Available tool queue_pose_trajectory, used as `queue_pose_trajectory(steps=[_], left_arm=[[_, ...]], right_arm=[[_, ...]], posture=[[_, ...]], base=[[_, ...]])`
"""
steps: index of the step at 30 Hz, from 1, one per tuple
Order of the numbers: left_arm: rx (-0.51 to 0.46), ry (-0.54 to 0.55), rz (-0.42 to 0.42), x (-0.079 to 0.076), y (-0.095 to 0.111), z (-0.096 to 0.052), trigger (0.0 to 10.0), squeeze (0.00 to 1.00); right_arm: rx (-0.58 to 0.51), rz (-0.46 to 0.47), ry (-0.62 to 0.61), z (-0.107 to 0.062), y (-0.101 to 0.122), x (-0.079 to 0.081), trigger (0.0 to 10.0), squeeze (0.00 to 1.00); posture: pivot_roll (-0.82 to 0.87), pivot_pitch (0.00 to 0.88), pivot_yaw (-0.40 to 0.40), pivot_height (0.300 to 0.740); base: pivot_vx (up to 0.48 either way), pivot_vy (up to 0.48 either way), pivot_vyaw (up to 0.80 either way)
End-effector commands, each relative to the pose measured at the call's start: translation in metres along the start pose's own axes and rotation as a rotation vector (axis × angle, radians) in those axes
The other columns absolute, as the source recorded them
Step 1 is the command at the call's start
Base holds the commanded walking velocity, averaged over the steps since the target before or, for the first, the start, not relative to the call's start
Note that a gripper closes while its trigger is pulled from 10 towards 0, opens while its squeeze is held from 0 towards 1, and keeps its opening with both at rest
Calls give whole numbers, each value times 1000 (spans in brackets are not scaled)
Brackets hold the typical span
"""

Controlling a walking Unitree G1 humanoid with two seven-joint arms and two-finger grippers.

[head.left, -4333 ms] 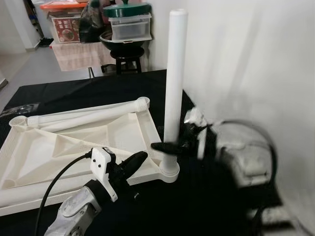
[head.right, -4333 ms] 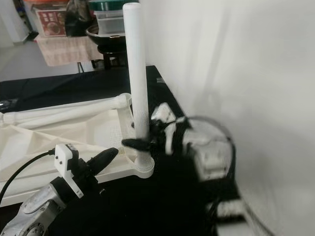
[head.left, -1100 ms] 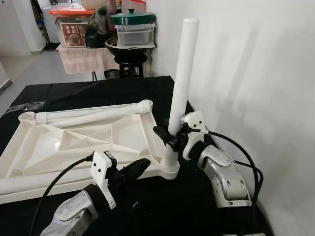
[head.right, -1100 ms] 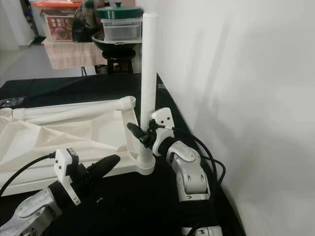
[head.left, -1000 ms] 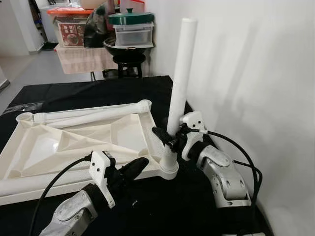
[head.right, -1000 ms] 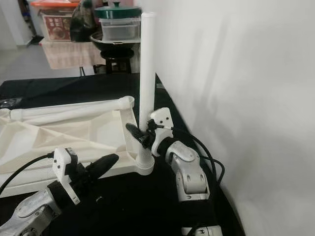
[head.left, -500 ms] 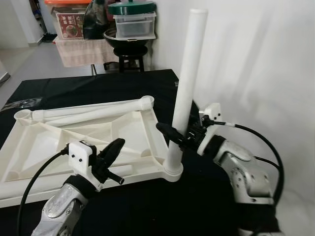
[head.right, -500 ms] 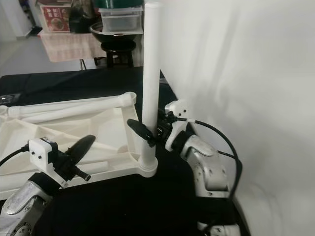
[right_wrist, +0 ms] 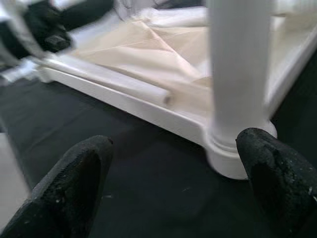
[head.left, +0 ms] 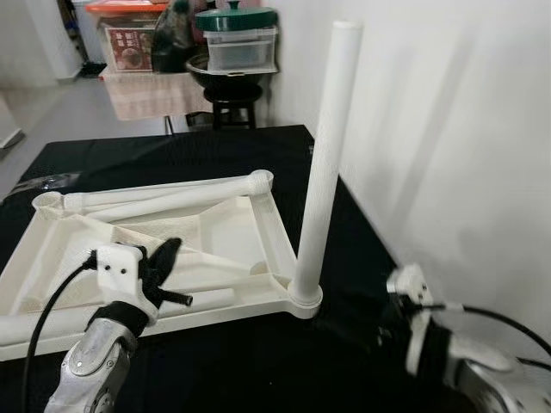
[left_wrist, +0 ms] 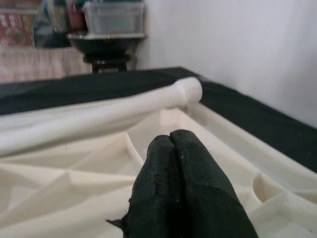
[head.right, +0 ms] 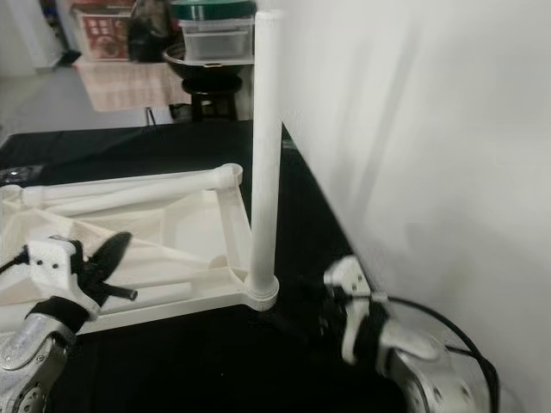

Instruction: Building children table

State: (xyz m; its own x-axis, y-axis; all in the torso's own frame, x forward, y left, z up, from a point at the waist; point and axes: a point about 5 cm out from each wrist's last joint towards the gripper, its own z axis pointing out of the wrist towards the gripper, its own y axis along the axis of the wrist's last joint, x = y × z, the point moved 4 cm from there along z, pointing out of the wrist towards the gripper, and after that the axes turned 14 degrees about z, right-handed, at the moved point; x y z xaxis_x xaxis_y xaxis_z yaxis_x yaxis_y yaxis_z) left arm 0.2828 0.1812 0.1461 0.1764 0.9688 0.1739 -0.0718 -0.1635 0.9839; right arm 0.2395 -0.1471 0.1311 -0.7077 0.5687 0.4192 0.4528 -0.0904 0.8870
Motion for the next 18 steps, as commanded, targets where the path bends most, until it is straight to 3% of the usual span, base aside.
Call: queue_pose_trajectory(steps=[1,2,3,4,6,7,9,18], left_arm=[[49,-38,-8,-10,-9,0,10000,0],[58,-62,-14,-14,-10,1,10000,0],[58,-62,-14,-14,-10,1,10000,0],[53,-71,4,-17,-8,1,10000,0],[48,-72,17,-18,-6,2,10000,0],[47,-81,23,-20,-6,3,10000,0],[50,-93,31,-23,-5,3,10000,0],[61,-138,44,-29,-4,0,10000,0]], right_arm=[[-8,-32,117,2,12,18,10000,733],[-13,-43,161,3,18,25,10000,502],[-13,-43,161,3,18,25,10000,502],[-15,-57,205,4,25,32,10000,78],[-13,-65,232,4,29,36,10000,78],[-9,-76,273,4,32,42,10000,0],[6,-97,329,4,37,51,10000,0],[47,-134,411,6,40,61,10000,0]], posture=[[-110,0,-13,740],[-110,0,-16,740],[-110,0,-16,740],[-110,0,-17,740],[-110,0,-16,740],[-107,0,-17,740],[-97,0,-24,740],[-87,0,-29,740]], base=[[0,0,0],[0,0,0],[0,0,0],[0,292,0],[0,292,0],[0,472,0],[0,472,0],[0,472,0]])
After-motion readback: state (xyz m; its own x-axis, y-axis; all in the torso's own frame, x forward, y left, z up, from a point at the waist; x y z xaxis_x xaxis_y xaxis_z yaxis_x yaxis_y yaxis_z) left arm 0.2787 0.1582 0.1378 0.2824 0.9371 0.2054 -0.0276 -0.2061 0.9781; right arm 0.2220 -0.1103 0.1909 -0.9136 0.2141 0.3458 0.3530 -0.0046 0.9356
